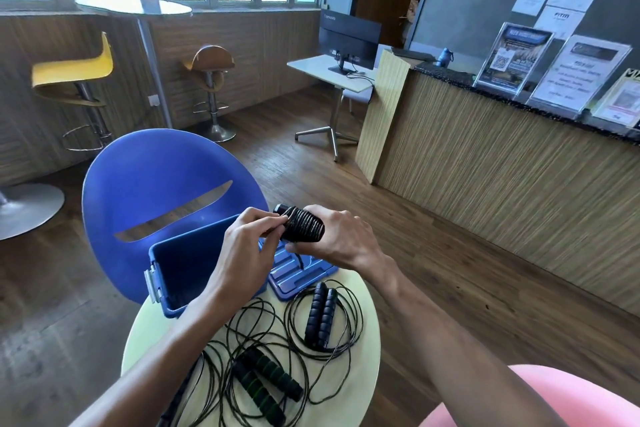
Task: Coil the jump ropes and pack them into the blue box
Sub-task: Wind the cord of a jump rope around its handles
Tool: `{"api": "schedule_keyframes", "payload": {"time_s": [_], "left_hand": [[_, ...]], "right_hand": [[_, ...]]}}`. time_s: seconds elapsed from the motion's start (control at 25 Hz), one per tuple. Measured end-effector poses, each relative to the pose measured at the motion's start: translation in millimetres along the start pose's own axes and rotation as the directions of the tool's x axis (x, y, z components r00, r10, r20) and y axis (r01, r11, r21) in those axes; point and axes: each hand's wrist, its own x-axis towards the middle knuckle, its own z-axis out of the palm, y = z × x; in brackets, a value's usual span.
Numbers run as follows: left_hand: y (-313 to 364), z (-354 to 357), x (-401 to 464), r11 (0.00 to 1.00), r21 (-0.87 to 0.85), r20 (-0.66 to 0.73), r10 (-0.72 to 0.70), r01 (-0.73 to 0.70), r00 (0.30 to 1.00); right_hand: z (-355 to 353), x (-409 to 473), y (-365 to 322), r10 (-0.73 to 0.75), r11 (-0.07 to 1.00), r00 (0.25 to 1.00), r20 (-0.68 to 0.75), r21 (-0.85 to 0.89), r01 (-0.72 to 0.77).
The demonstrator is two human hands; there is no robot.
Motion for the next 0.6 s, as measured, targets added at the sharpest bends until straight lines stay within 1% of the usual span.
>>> {"api": "schedule_keyframes", "payload": {"time_s": [0.12,0.28,0.4,0.48,0.6], "left_hand": [[4.1,-2.9,8.0,0.998,0.062,-0.001,-0.033,0.033,0.999],[8.0,-5.3,23.2,0.991,0.124,0.003,-0.052,0.051,0.999],[8.4,-0.3,33.6,0.985,0.14,0.0,-0.102,0.1,0.995],[9.3,4.4,38.6,0.983,0.15,0.0,-0.109,0.108,0.994],[8.7,9.2,39.9,0.983,0.154,-0.052,-0.088,0.096,0.995]], "right_hand": [[3.2,-3.7,-0.1,-0.04,0.999,0.999,-0.031,-0.027,0.039],[8.6,-4.6,0.0,-0.102,0.99,0.99,-0.095,-0.11,0.091],[13.0,-5.2,-2.0,-0.116,0.979,0.985,-0.126,-0.18,0.092],[14.8,-6.3,-4.5,-0.128,0.968,0.981,-0.146,-0.234,0.091],[12.6,-8.0,-6.4,-0.105,0.973,0.98,-0.167,-0.22,0.067]]}}
